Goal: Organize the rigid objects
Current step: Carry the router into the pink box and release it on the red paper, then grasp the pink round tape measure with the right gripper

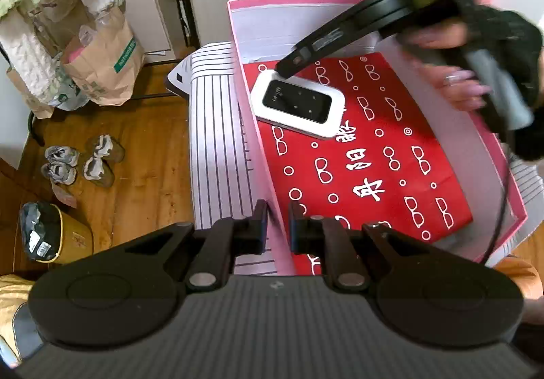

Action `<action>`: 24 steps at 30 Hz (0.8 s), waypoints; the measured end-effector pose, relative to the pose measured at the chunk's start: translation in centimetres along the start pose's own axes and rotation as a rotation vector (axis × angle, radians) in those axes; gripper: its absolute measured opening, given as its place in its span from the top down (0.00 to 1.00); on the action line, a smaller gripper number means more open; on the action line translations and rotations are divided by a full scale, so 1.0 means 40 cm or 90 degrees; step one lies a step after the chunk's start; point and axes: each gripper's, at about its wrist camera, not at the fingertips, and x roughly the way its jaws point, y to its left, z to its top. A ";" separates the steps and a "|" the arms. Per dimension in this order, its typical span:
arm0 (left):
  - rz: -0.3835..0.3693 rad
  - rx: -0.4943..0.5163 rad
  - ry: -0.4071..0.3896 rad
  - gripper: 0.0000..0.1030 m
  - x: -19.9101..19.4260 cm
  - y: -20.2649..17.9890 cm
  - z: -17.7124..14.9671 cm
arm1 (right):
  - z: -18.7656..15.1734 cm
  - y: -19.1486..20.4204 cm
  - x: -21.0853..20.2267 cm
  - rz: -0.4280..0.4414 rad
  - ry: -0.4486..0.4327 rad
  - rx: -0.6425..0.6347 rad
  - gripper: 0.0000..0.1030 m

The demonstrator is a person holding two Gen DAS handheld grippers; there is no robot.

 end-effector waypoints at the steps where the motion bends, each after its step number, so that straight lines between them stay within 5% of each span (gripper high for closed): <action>1: 0.004 0.005 -0.002 0.89 -0.002 -0.001 -0.003 | -0.007 0.002 -0.034 0.003 -0.012 -0.008 0.57; 8: 0.007 0.002 -0.012 0.90 -0.006 0.002 -0.010 | -0.115 -0.028 -0.299 0.018 -0.088 -0.033 0.56; 13: 0.006 -0.010 -0.022 0.90 -0.008 0.001 -0.016 | -0.239 -0.079 -0.418 -0.046 -0.106 -0.022 0.54; 19: 0.012 -0.021 -0.035 0.90 -0.011 -0.001 -0.025 | -0.398 -0.179 -0.456 -0.118 -0.098 0.040 0.52; 24: 0.030 -0.022 -0.034 0.90 -0.007 -0.013 -0.027 | -0.510 -0.210 -0.450 -0.193 -0.110 0.068 0.40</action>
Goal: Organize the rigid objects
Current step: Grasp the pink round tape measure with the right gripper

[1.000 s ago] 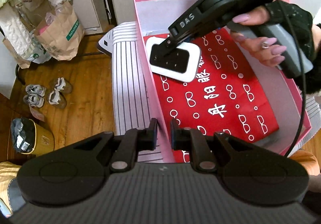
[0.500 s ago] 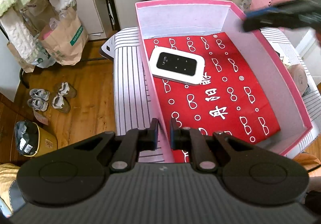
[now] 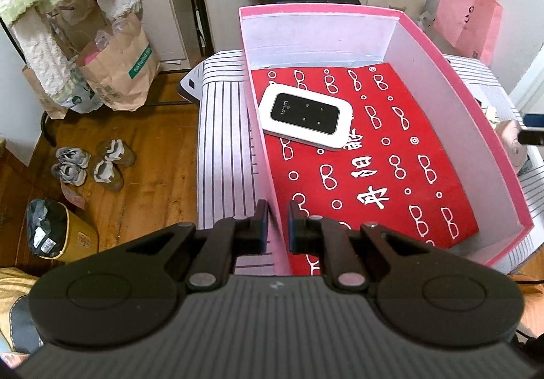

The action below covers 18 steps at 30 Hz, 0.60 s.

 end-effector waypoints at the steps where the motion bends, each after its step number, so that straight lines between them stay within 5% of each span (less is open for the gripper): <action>1: 0.002 0.000 0.001 0.90 -0.001 -0.002 0.001 | -0.015 -0.001 -0.005 -0.009 -0.008 0.000 0.35; 13: 0.012 -0.022 0.009 0.91 0.016 -0.002 -0.002 | -0.142 0.023 0.034 -0.072 -0.055 -0.105 0.14; 18: 0.026 -0.003 0.018 0.92 0.018 -0.013 0.001 | -0.147 0.023 0.071 -0.105 -0.060 -0.130 0.13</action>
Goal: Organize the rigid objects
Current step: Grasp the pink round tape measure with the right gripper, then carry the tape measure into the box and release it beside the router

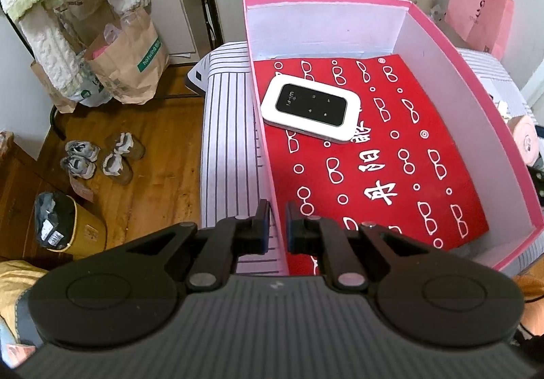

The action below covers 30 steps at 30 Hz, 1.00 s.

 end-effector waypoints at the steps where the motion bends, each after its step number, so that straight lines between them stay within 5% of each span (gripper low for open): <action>1: 0.002 0.004 0.002 0.92 0.000 -0.003 0.000 | 0.002 -0.002 0.007 0.000 -0.003 0.000 0.13; 5: 0.011 0.025 0.008 0.92 -0.003 -0.013 0.002 | 0.012 -0.011 0.017 0.028 -0.005 0.018 0.23; 13: 0.015 0.038 0.008 0.92 -0.012 -0.017 -0.001 | 0.049 -0.025 0.013 0.063 0.028 0.045 0.24; 21: 0.006 0.042 0.002 0.92 -0.025 -0.012 -0.008 | 0.135 -0.024 -0.057 0.082 -0.022 0.050 0.24; 30: -0.005 0.058 0.003 0.92 -0.032 -0.009 -0.010 | 0.337 0.052 -0.128 0.253 -0.076 0.028 0.24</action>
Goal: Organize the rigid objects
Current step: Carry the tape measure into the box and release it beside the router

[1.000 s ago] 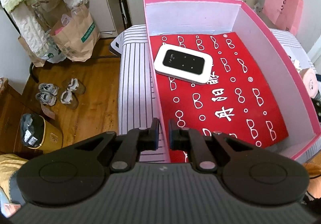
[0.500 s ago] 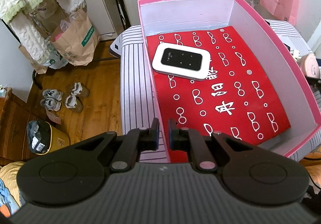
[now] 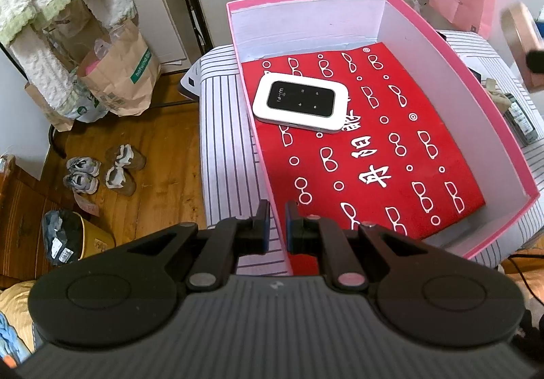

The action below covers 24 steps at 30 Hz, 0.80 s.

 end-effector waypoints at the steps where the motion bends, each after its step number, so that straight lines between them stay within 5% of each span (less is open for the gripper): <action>1: -0.002 0.000 0.000 0.92 0.001 0.001 0.000 | 0.023 0.018 0.016 0.031 0.008 -0.007 0.24; 9: -0.010 -0.003 -0.004 0.91 -0.001 0.005 -0.003 | 0.100 0.151 0.159 0.164 0.082 -0.071 0.24; 24: -0.038 -0.013 -0.010 0.90 -0.006 0.025 -0.006 | 0.103 0.201 0.516 0.219 0.328 -0.015 0.24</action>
